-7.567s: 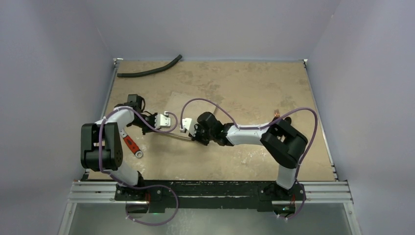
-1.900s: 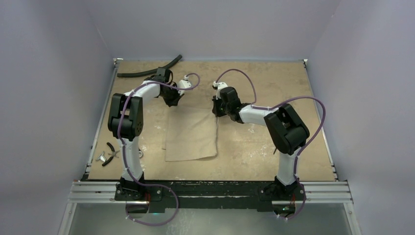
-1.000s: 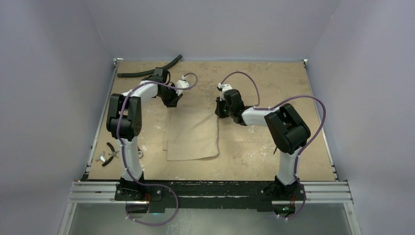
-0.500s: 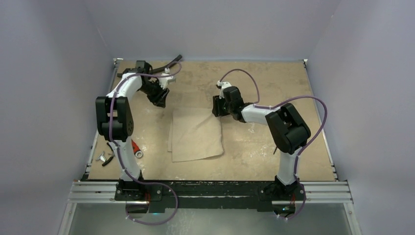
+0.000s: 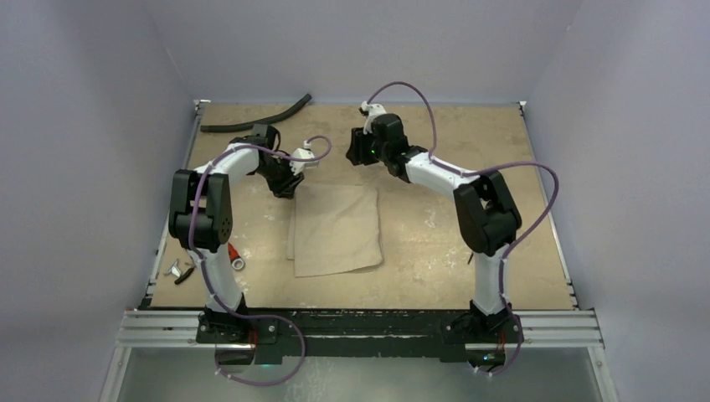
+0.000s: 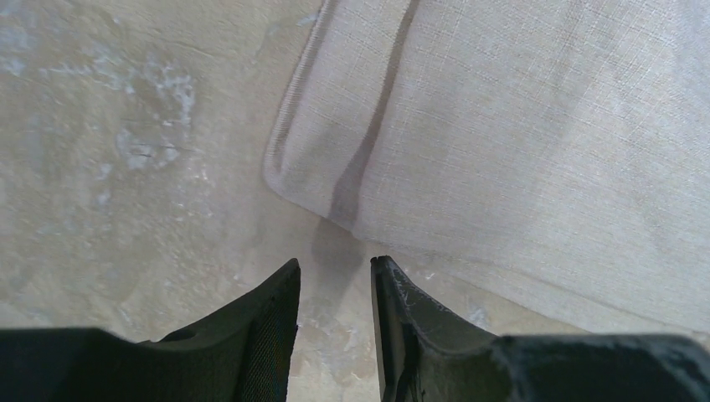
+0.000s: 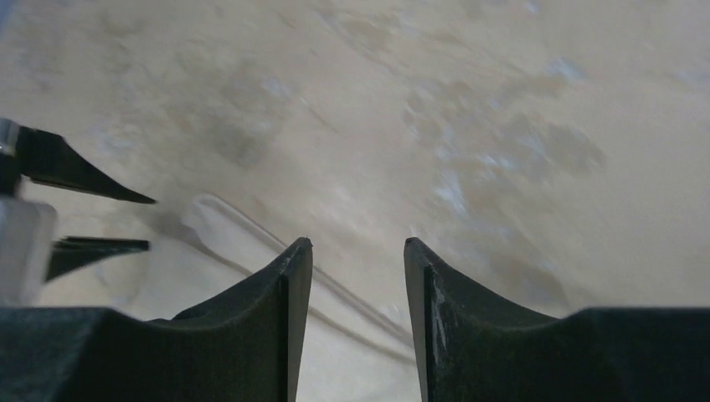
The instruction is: Fold the napkin into a case and place the utensils inside
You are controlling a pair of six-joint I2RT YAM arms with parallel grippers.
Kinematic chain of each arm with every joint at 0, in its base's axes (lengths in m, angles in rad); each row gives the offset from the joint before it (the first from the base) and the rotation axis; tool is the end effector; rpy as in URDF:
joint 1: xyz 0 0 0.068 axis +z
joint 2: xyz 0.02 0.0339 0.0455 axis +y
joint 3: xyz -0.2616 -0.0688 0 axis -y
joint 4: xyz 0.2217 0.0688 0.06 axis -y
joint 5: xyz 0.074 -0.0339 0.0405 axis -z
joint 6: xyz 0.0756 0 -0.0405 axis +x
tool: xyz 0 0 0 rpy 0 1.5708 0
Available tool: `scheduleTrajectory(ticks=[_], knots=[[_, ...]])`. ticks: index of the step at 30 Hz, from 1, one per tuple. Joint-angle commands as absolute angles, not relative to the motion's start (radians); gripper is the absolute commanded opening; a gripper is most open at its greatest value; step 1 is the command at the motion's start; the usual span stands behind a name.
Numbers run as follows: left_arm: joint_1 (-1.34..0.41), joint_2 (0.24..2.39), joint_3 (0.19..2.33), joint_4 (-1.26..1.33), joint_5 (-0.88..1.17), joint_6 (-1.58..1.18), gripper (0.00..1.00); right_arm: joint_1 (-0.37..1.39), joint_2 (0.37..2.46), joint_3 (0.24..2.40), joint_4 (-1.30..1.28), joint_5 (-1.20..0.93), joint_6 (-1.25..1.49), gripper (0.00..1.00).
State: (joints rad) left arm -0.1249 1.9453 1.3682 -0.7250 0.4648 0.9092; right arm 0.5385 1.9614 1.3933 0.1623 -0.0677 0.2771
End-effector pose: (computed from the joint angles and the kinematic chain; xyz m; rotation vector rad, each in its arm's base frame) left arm 0.3647 -0.0799 0.1498 1.4017 2.2913 -0.4485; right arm 0.4061 0.2485 0.2277 -0.3086 2.0010 0.5917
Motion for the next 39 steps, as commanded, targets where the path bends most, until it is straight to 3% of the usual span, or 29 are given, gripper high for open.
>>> scheduleTrajectory(ticks=[1,9,30,39], knots=[[-0.116,1.896,1.371,-0.697,0.515,0.986,0.36,0.547,2.133,1.583,0.131,-0.325,0.313,0.46],[-0.117,1.881,1.321,-0.739,0.517,1.097,0.42,0.567,2.416,1.909,0.027,-0.608,0.317,0.43],[-0.123,1.915,1.349,-0.638,0.587,1.059,0.43,0.578,2.505,1.944,0.049,-0.651,0.293,0.33],[-0.123,1.955,1.386,-0.667,0.628,1.045,0.23,0.584,2.518,1.96,0.029,-0.637,0.275,0.31]])
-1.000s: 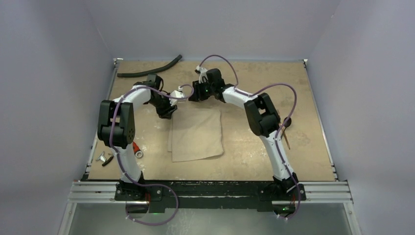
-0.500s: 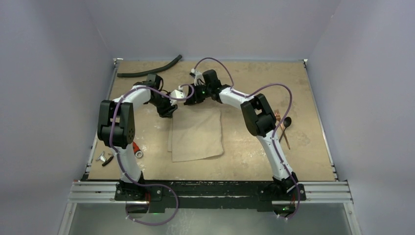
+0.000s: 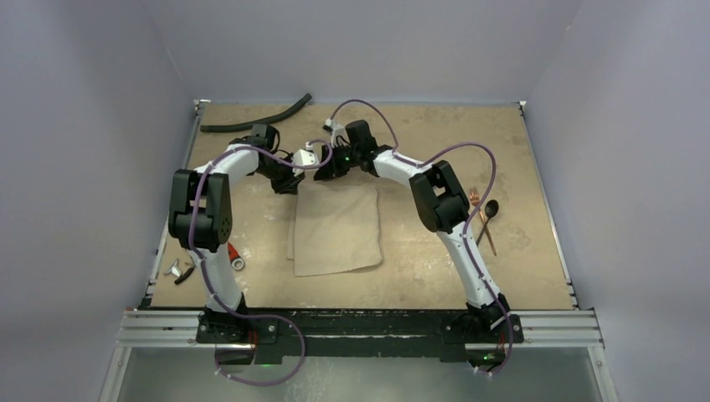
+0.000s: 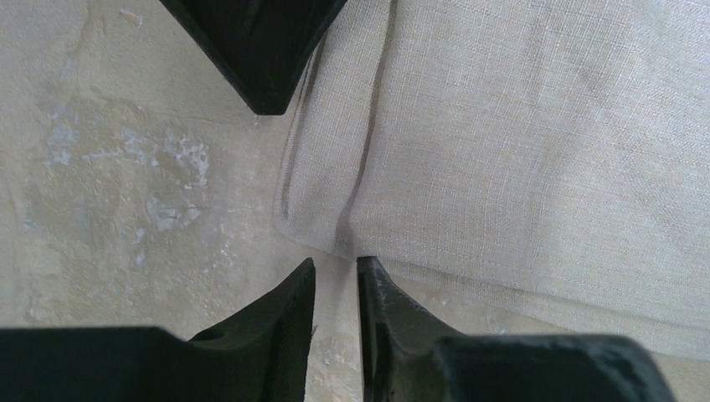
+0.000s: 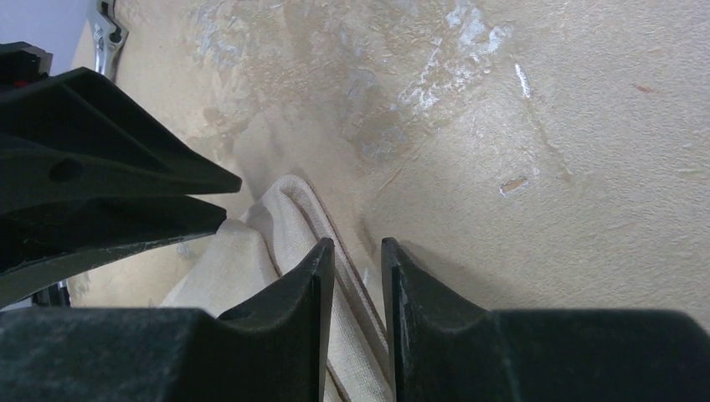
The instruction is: Fold the napkin into a case and place the utensils inside
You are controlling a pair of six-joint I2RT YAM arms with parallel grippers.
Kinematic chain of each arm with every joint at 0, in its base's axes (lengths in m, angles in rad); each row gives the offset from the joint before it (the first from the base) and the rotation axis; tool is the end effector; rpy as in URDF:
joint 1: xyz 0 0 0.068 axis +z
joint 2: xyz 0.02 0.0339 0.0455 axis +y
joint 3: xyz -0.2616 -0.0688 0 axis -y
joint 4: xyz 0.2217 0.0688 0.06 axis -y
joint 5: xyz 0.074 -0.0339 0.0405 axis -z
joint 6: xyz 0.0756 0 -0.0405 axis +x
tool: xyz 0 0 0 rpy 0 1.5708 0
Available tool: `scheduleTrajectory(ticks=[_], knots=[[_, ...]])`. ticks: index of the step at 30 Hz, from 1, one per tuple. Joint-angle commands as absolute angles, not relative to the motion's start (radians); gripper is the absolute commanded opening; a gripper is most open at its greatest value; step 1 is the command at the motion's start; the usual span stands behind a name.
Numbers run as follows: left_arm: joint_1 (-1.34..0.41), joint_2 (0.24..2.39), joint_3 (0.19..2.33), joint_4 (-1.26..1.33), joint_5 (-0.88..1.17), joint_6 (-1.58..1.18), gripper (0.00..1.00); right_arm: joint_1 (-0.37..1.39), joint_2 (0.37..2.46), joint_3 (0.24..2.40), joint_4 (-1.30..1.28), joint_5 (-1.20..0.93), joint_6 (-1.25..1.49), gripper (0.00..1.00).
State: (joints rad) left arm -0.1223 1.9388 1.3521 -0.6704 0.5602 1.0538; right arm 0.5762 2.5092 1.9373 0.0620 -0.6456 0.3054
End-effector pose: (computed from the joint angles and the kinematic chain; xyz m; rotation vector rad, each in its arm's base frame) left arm 0.3669 -0.0856 0.1535 1.5262 2.0779 -0.4790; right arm 0.4508 0.3472 0.1330 -0.7092 2.0763 1.1901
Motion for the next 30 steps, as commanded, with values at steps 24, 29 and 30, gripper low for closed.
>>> scheduleTrajectory(ticks=[24,29,30], knots=[[-0.005,2.079,1.427,-0.602,0.793,0.753,0.0,0.561,2.463,1.805,0.095,-0.614,0.231,0.22],[-0.004,2.039,1.401,-0.632,0.793,0.832,0.19,0.56,2.461,1.815,0.09,-0.609,0.229,0.28],[-0.004,2.011,1.392,-0.631,0.786,0.846,0.23,0.56,2.461,1.821,0.087,-0.607,0.227,0.3]])
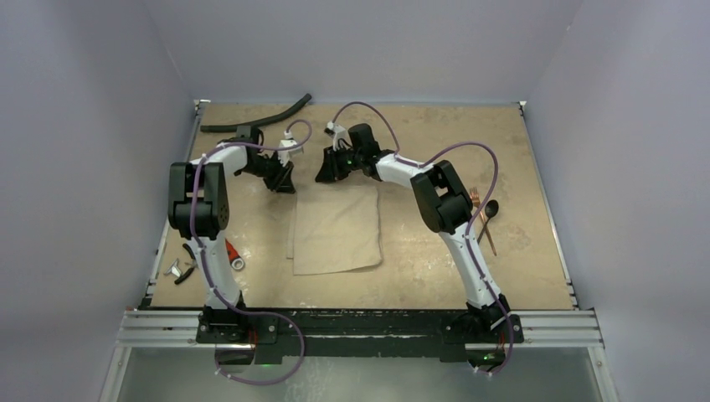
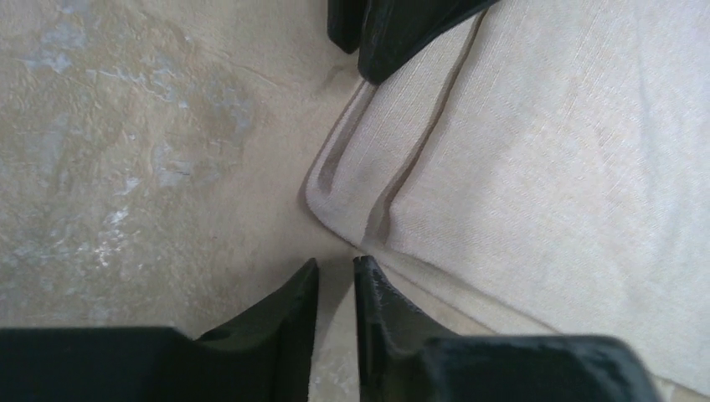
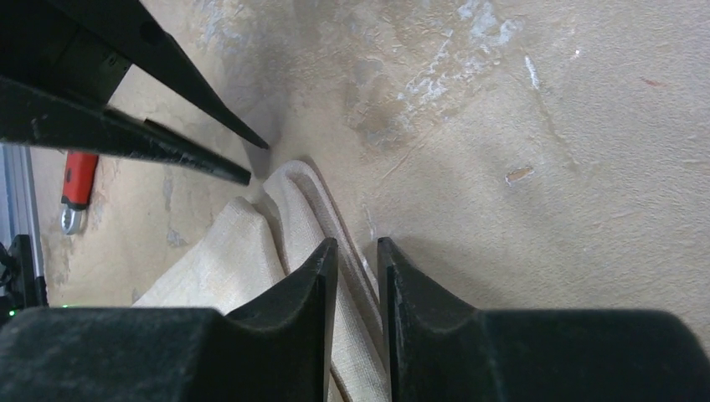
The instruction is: Fold the napkin into a case and place the utensils inside
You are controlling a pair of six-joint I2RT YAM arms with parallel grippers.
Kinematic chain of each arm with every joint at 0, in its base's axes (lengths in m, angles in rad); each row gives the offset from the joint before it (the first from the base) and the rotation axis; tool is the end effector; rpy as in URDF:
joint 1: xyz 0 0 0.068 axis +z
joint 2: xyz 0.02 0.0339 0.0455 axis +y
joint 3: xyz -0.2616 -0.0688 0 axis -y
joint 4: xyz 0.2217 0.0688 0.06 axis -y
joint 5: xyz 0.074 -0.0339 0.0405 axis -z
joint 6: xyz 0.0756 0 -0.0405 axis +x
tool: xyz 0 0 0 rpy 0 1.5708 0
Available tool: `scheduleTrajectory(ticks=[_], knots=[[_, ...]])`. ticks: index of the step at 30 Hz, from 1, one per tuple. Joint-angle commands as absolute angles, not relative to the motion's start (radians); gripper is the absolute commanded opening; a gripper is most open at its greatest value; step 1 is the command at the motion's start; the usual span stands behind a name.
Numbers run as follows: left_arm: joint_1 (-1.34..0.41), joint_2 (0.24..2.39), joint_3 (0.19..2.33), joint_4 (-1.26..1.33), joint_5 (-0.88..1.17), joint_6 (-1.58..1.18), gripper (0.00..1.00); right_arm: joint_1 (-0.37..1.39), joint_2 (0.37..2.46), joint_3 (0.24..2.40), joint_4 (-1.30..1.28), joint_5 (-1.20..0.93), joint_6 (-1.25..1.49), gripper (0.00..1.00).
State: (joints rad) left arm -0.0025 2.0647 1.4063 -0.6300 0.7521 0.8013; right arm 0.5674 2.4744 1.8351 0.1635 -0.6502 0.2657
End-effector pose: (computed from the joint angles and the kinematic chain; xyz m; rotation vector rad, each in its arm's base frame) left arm 0.3920 -0.0526 0.1316 1.1034 2.2386 -0.7687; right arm 0.4464 0.3387 0.1298 -0.7441 2.0163 1.1682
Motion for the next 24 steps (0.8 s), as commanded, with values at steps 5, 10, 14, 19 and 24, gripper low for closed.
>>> scheduleTrajectory(ticks=[5,10,14,19,24], knots=[[-0.011,1.938,1.369,-0.673,0.78,0.991,0.35,0.56,2.468,1.839,0.096,-0.615,0.245,0.33],[-0.051,1.907,1.329,-0.636,0.694,1.091,0.35,0.56,2.467,1.827,0.122,-0.609,0.266,0.33],[-0.091,1.895,1.302,-0.59,0.651,1.128,0.35,0.56,2.467,1.815,0.132,-0.606,0.27,0.33],[-0.119,1.908,1.332,-0.635,0.658,1.174,0.35,0.561,2.457,1.794,0.133,-0.613,0.271,0.33],[-0.118,1.918,1.365,-0.725,0.657,1.228,0.35,0.56,2.454,1.786,0.135,-0.621,0.271,0.33]])
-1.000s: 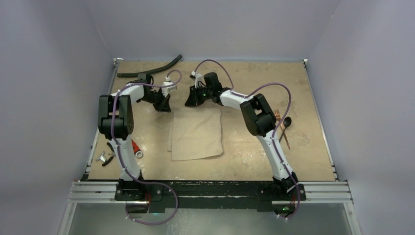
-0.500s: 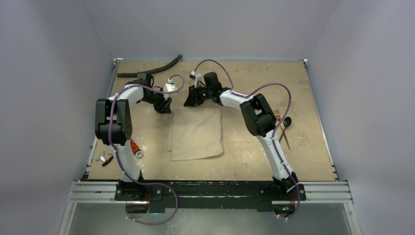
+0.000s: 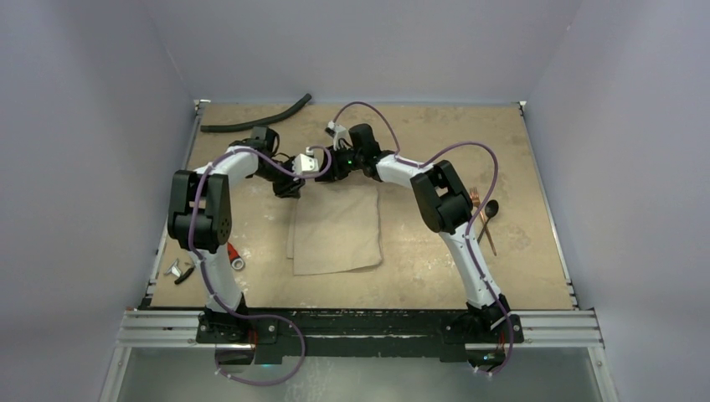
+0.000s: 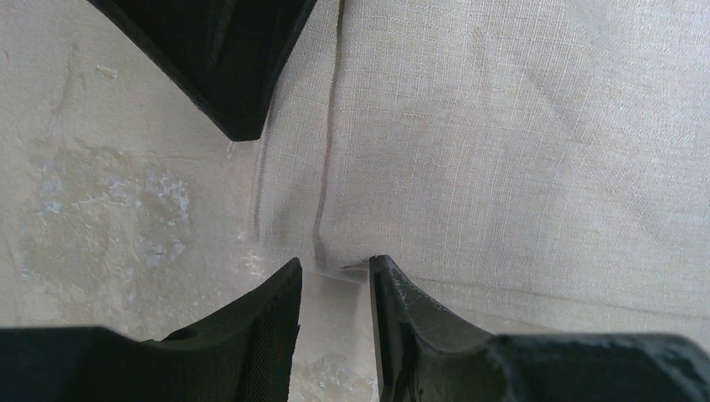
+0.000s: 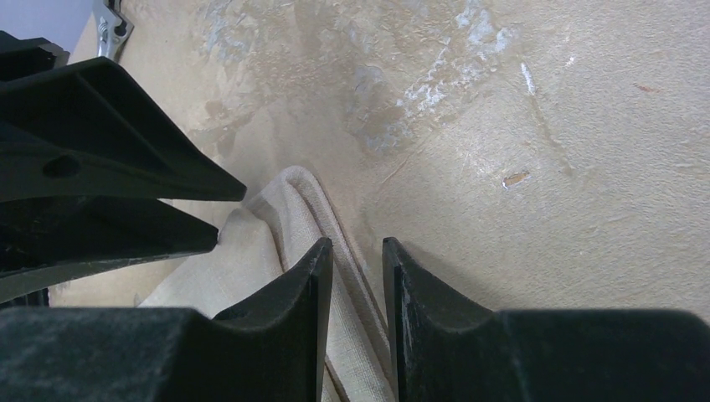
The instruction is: Fold the napkin into a case and place the utensils inside
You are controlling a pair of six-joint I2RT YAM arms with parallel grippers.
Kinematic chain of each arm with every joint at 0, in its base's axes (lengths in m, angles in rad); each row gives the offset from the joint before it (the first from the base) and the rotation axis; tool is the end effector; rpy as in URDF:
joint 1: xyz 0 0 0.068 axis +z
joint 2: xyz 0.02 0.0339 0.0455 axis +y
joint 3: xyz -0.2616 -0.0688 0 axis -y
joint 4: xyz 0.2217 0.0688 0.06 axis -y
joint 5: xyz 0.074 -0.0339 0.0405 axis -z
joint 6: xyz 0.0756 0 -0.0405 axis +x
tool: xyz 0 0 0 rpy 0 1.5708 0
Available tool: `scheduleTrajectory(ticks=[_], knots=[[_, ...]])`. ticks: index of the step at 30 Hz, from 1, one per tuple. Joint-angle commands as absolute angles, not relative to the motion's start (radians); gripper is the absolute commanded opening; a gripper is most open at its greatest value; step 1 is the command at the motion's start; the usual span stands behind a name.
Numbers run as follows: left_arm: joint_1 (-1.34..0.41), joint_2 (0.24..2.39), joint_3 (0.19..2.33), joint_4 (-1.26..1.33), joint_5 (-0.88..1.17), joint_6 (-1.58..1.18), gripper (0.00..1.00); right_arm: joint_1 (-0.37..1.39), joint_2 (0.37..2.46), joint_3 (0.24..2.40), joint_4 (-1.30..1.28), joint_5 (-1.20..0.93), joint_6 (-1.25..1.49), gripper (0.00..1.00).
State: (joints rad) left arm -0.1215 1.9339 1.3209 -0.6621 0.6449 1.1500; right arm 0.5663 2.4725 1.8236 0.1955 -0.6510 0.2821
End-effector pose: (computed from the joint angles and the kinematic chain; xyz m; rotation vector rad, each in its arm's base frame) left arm 0.3597 -0.0897 0.1510 1.5976 1.9537 -0.5486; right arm 0.4469 0.3384 0.1308 -0.7308 2.0017 1.1778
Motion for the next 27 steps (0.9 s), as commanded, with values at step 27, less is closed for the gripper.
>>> scheduleTrajectory(ticks=[27], knots=[[-0.176,1.874,1.271,-0.547,0.575,1.245,0.0,0.561,2.456,1.746,0.133,-0.633,0.253,0.28]])
